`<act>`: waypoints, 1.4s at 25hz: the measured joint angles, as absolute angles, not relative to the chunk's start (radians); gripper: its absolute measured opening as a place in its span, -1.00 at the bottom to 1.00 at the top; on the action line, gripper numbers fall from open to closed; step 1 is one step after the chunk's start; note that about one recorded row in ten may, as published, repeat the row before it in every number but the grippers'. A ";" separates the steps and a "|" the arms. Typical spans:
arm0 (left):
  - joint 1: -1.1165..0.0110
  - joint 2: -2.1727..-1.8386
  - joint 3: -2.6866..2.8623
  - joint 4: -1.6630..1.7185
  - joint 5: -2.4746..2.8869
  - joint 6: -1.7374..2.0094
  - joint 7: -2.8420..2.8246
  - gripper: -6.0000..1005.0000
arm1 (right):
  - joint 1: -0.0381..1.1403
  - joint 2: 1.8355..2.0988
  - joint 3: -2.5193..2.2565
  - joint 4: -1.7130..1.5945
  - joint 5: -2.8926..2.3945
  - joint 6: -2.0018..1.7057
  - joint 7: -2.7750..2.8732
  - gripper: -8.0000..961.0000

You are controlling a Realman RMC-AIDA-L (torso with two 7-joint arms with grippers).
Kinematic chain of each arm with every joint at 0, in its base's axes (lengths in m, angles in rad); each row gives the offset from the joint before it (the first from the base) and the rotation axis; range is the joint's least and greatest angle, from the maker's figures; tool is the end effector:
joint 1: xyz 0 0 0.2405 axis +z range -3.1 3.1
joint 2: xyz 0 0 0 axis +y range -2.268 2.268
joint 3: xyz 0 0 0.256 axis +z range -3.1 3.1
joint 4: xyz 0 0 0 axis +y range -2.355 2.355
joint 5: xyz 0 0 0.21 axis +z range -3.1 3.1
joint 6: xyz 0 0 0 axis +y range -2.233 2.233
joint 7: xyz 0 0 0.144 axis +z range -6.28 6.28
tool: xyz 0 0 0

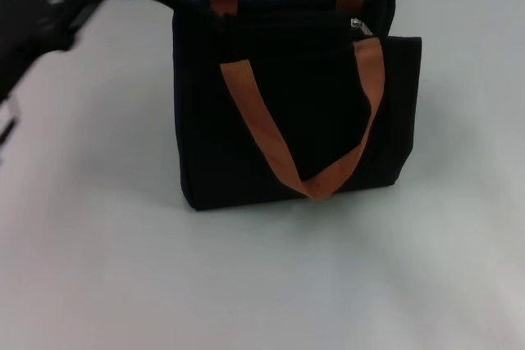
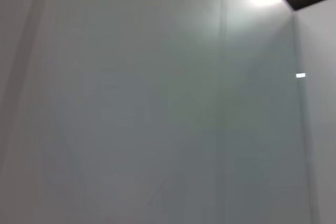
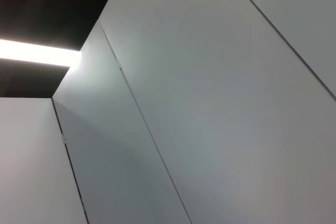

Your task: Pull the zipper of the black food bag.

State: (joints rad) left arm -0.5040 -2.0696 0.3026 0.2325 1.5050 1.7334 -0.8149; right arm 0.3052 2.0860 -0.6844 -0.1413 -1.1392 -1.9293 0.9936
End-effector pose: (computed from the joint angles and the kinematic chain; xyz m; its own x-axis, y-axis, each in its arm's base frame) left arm -0.2652 0.3185 0.0387 0.4018 -0.2096 0.8914 0.5870 -0.6882 -0.4264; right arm 0.2857 0.2414 0.0259 0.1167 0.0636 -0.9911 -0.6778 -0.7243 -0.1262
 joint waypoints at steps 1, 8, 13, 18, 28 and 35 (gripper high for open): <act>-0.485 -2.069 0.289 0.247 1.505 1.736 -0.821 -0.21 | 0.307 2.086 -0.682 -0.133 -1.138 -1.927 0.986 0.74; -0.304 -2.062 0.183 0.280 1.504 1.737 -0.822 0.34 | 0.325 2.086 -0.685 -0.105 -1.138 -1.925 0.942 0.74; -0.200 -2.066 0.121 0.279 1.514 1.772 -0.821 0.56 | 0.318 2.084 -0.691 -0.102 -1.143 -1.951 0.997 0.74; -0.168 -2.047 0.260 0.327 1.595 1.906 -0.827 0.56 | 0.317 2.083 -0.705 -0.137 -1.234 -1.986 0.974 0.74; -0.263 -2.011 0.632 0.417 1.743 1.951 -0.840 0.56 | 0.342 2.078 -0.706 -0.345 -1.710 -1.944 0.960 0.73; -0.350 -2.029 0.657 0.437 1.914 1.889 -0.892 0.56 | 0.372 2.084 -0.706 -0.337 -1.845 -1.808 0.956 0.73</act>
State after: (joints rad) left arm -0.3504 -2.0291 0.6566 0.4371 1.9145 1.8888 -0.8925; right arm 0.3716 2.0845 -0.7065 -0.3373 -1.8453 -1.8078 0.9558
